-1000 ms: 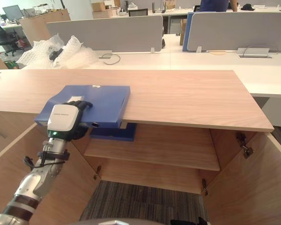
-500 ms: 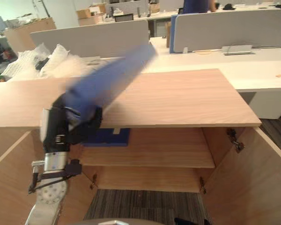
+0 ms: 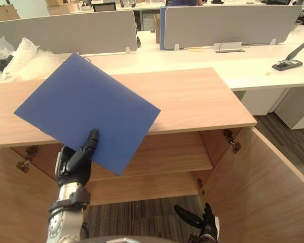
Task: Walk over to the cabinet, pick up the folder, carry it to the office cabinet, place the folder inside the office cabinet, then close the office cabinet door
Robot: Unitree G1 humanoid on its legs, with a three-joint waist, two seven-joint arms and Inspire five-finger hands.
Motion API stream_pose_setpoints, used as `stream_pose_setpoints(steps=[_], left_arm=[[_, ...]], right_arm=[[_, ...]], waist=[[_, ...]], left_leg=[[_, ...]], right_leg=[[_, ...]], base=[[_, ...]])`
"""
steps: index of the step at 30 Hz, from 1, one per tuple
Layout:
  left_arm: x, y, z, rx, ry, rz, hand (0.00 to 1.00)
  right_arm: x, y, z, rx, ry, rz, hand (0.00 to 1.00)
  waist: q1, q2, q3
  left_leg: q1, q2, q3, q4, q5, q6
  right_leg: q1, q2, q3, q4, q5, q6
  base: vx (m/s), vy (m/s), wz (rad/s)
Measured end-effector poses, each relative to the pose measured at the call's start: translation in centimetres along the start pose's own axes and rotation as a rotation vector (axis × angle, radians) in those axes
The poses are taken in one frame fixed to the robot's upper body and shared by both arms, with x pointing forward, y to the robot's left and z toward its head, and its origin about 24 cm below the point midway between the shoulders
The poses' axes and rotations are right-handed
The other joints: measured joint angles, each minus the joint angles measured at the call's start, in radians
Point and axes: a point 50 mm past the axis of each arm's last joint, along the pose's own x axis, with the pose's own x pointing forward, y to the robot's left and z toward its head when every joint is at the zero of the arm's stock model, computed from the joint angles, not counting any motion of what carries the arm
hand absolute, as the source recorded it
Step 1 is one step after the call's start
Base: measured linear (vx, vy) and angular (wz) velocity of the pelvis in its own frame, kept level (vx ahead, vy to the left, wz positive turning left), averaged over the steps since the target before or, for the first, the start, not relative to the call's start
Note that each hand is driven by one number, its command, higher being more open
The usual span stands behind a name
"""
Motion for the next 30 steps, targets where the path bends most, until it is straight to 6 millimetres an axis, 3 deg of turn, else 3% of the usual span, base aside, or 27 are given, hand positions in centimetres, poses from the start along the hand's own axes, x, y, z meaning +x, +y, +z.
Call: stream_pose_setpoints(steps=[11, 15, 19, 21, 25, 30], left_arm=[[-0.2, -0.5, -1.2, -0.073, 0.056, 0.001, 0.0], [-0.4, -0.7, -2.2, -0.127, 0.105, 0.01, 0.0], [-0.4, -0.9, -2.4, -0.15, 0.124, 0.004, 0.0], [-0.3, -1.1, -2.4, -0.149, 0.124, -0.008, 0.0], [0.4, -1.9, -2.3, -0.137, 0.121, -0.065, 0.0], [1.3, -2.6, -1.9, -0.134, 0.098, -0.113, 0.0]], right_arm=[[-0.3, -0.4, -0.2, -0.003, 0.001, -0.041, 1.0], [-0.3, -0.2, 0.8, 0.019, -0.038, -0.041, 1.0], [-1.5, 0.1, 5.4, 0.158, -0.223, -0.063, 1.0], [-2.7, 0.0, 9.0, 0.178, -0.387, -0.089, 1.0], [-5.8, -2.0, 15.2, 0.115, -0.727, -0.312, 1.0], [-7.6, -4.4, 18.7, 0.146, -0.926, -0.536, 1.0]], waist=[[0.003, 0.014, -0.013], [0.003, 0.015, -0.014], [0.003, 0.026, -0.021], [0.004, 0.03, -0.024], [0.0, 0.031, -0.029], [-0.01, 0.034, -0.034]], left_leg=[[-0.001, 0.004, 0.003, 0.001, -0.002, 0.002], [-0.005, 0.003, 0.004, 0.001, -0.002, 0.002], [-0.005, 0.002, 0.008, 0.001, -0.002, 0.002], [-0.005, 0.002, 0.011, 0.001, -0.003, 0.001], [-0.002, 0.003, 0.014, 0.001, -0.006, -0.004], [-0.002, 0.003, 0.025, 0.002, -0.006, -0.004]], right_leg=[[-0.003, 0.003, -0.004, 0.002, 0.003, 0.0], [-0.008, 0.003, -0.002, 0.005, 0.003, 0.0], [-0.01, 0.006, 0.001, 0.007, 0.003, 0.0], [-0.013, 0.006, 0.004, 0.008, 0.003, 0.0], [-0.015, 0.008, 0.008, 0.007, 0.003, 0.0], [-0.017, 0.011, 0.025, 0.0, 0.016, 0.001]], base=[[-0.02, 0.003, 0.01], [0.0, 0.0, 0.0], [0.0, 0.0, -0.01], [-0.02, 0.008, -0.04], [-0.01, 0.005, -0.02], [0.0, 0.013, -0.11]])
